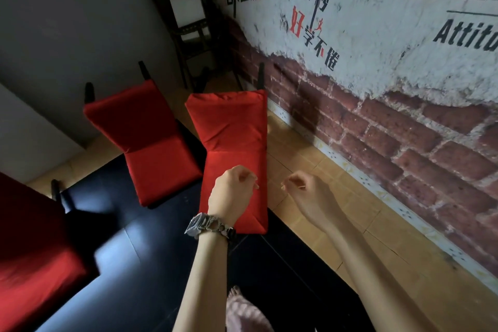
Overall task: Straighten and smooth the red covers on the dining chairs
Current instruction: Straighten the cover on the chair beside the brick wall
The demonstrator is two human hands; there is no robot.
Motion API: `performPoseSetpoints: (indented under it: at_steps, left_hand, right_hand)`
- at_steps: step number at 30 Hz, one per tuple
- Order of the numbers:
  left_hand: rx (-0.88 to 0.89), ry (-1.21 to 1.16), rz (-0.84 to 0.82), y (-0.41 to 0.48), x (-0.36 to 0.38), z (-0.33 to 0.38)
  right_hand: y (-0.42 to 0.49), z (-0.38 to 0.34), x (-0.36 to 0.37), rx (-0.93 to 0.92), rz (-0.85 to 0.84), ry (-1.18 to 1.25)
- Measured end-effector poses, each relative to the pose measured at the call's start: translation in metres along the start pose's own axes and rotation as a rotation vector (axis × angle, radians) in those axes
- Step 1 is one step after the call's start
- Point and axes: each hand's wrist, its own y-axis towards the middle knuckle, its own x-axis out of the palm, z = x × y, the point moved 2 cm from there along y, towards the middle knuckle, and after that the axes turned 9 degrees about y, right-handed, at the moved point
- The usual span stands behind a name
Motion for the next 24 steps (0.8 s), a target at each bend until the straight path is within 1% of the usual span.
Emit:
performPoseSetpoints:
  at_steps: [4,11,14,19,24]
  left_hand:
    - [0.025,-0.003,0.001,0.050,-0.040,-0.022]
    - [0.028,-0.001,-0.087,0.112,-0.078,-0.056]
    - [0.032,-0.004,-0.115,0.133,-0.087,-0.063]
    - [0.029,-0.023,-0.124,0.164,-0.094,-0.070]
    - [-0.006,0.003,-0.118,0.198,-0.080,-0.079]
  right_hand:
    - [0.032,-0.019,0.042,0.012,0.037,0.030]
    - [0.077,-0.036,0.099,0.035,0.105,0.069]
    - [0.089,-0.037,0.110,0.040,0.127,0.066]
    - [0.112,-0.030,0.115,0.101,0.135,0.022]
    - [0.150,-0.020,0.121,0.114,0.086,0.003]
